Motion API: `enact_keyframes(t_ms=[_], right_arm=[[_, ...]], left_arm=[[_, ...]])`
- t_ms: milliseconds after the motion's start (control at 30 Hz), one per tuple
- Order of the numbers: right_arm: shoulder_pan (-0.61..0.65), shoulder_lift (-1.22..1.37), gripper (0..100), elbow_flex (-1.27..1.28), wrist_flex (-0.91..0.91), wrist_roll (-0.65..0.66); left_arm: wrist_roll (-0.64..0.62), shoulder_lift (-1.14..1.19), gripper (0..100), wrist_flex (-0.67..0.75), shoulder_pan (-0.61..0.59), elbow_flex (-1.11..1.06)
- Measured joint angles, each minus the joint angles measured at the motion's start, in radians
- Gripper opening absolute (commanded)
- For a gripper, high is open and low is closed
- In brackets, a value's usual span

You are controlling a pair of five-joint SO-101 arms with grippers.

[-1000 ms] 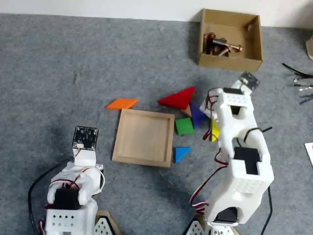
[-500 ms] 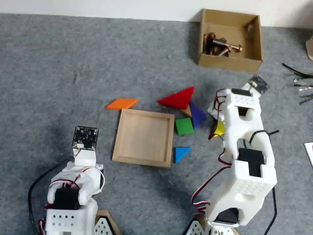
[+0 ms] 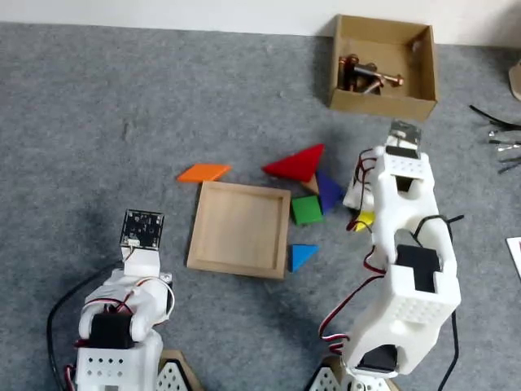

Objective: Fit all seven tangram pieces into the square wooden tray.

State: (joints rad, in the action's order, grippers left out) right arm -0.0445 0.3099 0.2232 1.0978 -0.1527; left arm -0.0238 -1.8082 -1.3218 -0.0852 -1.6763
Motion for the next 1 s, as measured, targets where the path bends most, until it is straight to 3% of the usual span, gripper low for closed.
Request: enact_keyframes(t_ms=[467,800,1000], right_arm=[[-0.026,-0.005,16.9,-0.005,0.107,0.562],[-0.029,-0.184,17.3,-0.060,0.218,0.608],[-0.029,-0.190,17.4,-0.060,-0.009,0.588]], left_arm=[[0.000,0.000,1,0.000,0.000,0.000],[0.000,0.000,1,0.000,0.000,0.000],[0.000,0.000,1,0.000,0.000,0.000]])
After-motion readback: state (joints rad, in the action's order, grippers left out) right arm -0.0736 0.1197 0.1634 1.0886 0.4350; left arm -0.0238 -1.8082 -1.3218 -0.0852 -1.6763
